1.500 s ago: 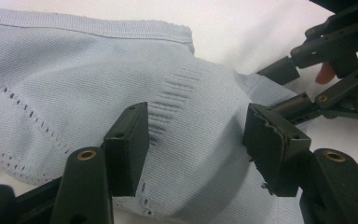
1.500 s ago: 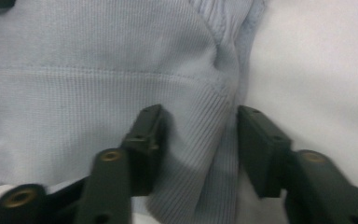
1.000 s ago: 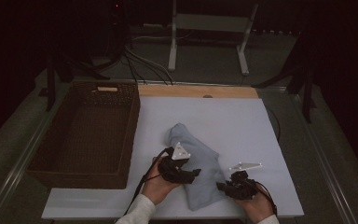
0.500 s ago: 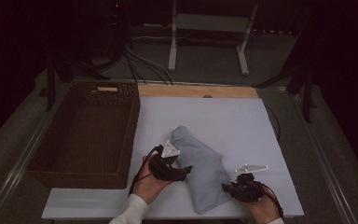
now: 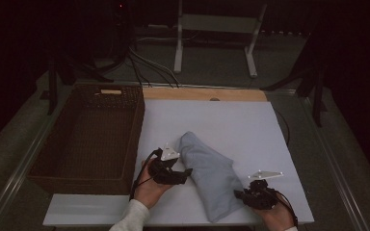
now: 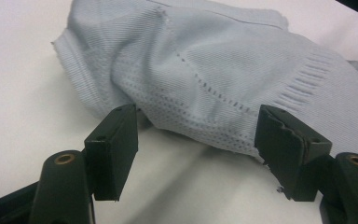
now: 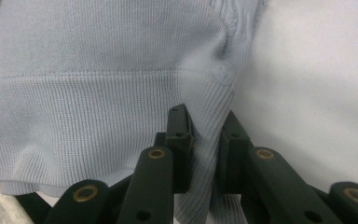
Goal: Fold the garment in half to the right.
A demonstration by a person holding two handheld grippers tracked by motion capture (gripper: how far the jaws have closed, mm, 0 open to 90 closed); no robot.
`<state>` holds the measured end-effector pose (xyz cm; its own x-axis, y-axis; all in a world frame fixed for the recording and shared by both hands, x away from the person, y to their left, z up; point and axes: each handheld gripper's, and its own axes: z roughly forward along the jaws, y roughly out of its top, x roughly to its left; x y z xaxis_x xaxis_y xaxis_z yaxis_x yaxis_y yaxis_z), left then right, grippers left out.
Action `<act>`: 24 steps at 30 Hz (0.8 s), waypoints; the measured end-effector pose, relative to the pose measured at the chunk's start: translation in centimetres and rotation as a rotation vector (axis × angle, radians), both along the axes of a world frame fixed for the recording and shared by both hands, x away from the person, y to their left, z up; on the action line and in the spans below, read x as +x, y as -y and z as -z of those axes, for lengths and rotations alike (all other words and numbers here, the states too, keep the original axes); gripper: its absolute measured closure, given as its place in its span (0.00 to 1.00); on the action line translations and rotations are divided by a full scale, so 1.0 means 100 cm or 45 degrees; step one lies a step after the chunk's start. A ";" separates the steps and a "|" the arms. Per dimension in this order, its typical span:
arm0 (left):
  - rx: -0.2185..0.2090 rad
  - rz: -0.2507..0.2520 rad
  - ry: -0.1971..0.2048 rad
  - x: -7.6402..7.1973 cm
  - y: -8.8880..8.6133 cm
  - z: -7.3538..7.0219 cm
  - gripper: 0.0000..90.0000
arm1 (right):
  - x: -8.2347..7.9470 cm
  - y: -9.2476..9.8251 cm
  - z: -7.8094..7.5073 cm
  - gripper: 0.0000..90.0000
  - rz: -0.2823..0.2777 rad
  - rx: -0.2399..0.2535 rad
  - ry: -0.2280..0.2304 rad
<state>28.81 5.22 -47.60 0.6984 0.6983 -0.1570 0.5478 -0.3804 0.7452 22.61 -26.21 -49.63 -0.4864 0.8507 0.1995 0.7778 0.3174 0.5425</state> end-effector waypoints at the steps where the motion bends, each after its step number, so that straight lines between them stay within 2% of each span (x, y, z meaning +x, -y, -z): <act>1: 0.002 0.000 -0.001 0.001 0.000 0.000 0.35 | 0.000 0.000 0.000 0.87 0.001 0.001 0.002; 19: 0.002 -0.056 -0.001 0.010 -0.002 0.007 0.38 | -0.002 0.008 0.000 0.87 0.010 -0.004 0.000; 24: 0.021 -0.056 -0.004 0.012 -0.001 0.009 0.40 | -0.002 0.010 0.000 0.87 0.015 -0.004 0.000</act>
